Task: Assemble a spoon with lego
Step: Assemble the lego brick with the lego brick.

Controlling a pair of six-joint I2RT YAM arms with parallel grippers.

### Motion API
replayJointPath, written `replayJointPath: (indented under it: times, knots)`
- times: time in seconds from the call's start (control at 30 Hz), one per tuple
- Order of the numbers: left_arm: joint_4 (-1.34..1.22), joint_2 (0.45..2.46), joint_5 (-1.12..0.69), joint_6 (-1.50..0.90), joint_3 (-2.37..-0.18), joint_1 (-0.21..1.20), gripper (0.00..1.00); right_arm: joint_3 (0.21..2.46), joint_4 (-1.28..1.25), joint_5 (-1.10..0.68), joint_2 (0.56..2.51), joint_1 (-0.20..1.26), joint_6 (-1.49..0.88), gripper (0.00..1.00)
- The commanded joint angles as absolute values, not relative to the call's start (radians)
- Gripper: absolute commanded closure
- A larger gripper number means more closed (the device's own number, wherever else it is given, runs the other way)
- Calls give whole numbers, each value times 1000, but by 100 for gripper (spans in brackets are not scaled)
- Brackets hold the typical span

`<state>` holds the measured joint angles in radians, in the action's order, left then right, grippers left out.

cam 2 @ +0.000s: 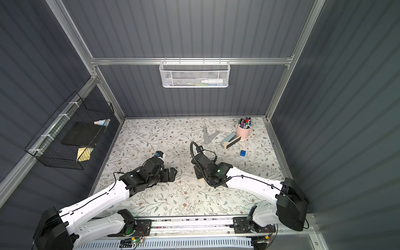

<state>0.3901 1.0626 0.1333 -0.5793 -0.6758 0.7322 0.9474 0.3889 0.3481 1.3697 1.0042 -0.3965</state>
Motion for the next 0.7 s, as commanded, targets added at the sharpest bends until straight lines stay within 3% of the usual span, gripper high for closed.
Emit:
replayJointPath:
  times: [0.0,0.67]
  knots:
    - [371,1040,128,-569,-661,730,1,924,571,303,1418,1015,-405,92]
    - [370,1042,124,-564,-665,730,1,1018,586,344,1413,1013,-359,64]
